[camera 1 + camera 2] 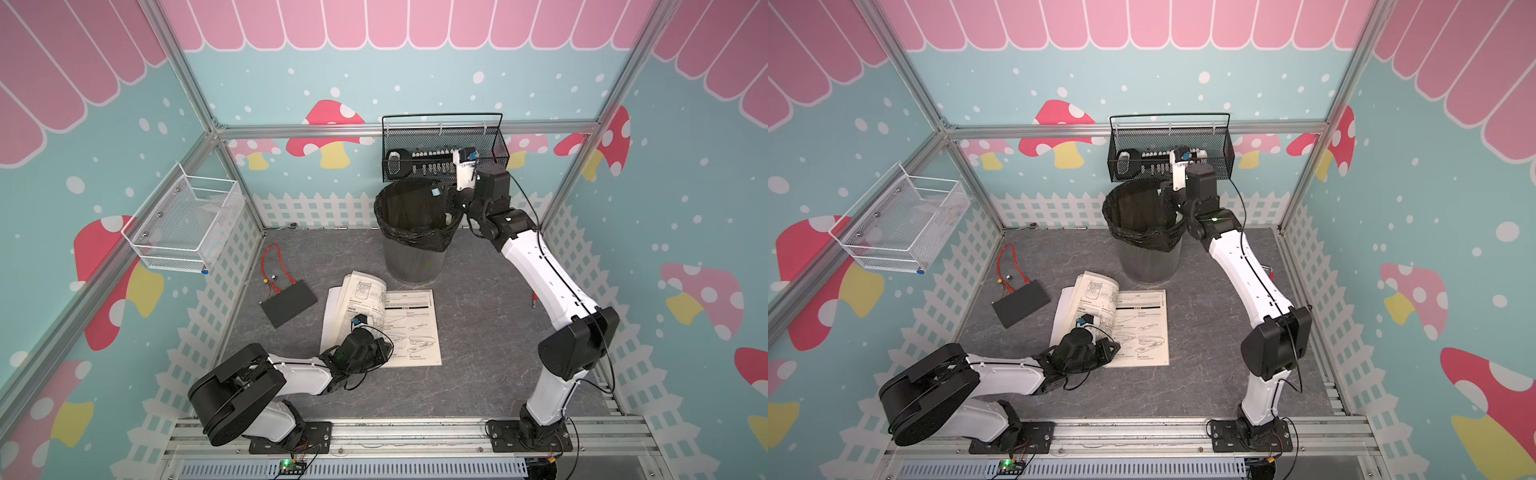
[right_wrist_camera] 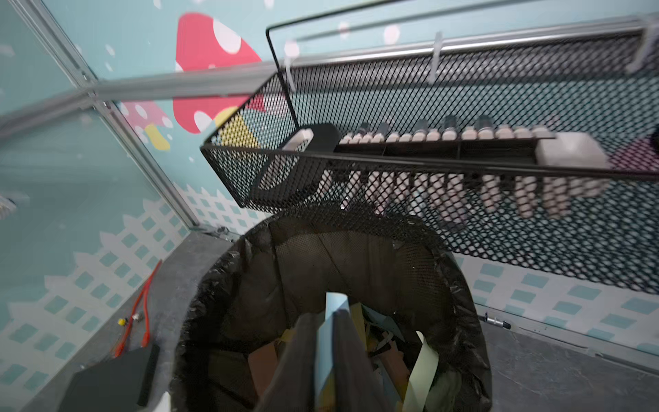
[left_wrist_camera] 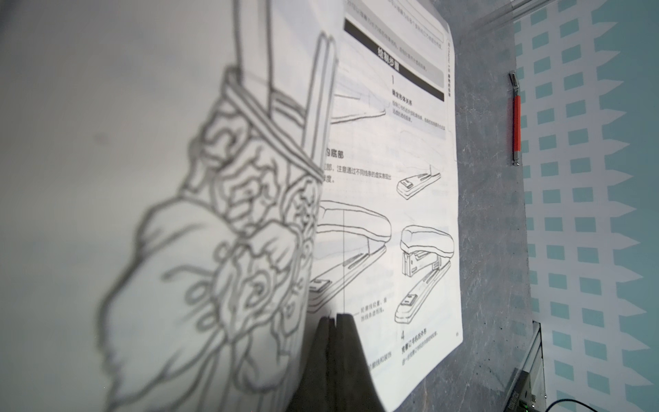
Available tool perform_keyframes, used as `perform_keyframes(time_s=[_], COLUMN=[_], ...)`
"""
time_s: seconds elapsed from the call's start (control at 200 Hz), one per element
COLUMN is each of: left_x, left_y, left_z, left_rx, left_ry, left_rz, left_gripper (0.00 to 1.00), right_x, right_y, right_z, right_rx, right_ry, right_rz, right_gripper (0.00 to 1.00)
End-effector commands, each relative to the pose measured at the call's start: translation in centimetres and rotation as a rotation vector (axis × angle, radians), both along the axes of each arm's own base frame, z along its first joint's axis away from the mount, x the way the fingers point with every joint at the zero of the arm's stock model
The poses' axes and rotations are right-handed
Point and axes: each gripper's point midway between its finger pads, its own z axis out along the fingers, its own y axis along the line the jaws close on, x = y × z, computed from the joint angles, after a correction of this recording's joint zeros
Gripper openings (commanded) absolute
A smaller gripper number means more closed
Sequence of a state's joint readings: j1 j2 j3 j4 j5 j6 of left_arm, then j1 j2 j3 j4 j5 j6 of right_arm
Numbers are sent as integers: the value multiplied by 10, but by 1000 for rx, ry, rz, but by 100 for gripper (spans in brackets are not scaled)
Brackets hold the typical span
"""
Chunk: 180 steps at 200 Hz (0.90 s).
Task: Peel off the used sticky note
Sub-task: Place the note in the trash bin.
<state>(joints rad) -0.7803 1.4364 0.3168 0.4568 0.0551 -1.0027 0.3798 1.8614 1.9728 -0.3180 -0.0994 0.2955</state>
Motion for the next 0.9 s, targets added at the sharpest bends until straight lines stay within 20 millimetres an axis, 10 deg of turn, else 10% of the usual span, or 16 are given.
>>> perform_keyframes(time_s=[0.0,0.2,0.295,0.42,0.495,0.59,0.896], left_x=[-6,-6,-6,-7,-8,-8,-9], left_y=[18,22,22,23,23,24,26], left_z=[-19,-21,-22,-23,-22,-22,-23], left_rx=[111,124,126,130,127,126,130], left_ry=[38,39,40,44,42,40,43], left_rz=[15,25,26,26,26,30,33], left_gripper=[0,0,0,0,0,0,0], right_x=[-5,7,8,11,15,14,10], right_y=[13,21,23,19,16,20,49], right_z=[-7,-12,-10,-16,-23,-26,-43], right_rx=[-1,5,10,-5,-17,-18,32], right_ry=[43,47,44,56,71,80,138], right_rz=[75,93,98,71,47,73,212], right_gripper=[52,71,0,0,62,97,99])
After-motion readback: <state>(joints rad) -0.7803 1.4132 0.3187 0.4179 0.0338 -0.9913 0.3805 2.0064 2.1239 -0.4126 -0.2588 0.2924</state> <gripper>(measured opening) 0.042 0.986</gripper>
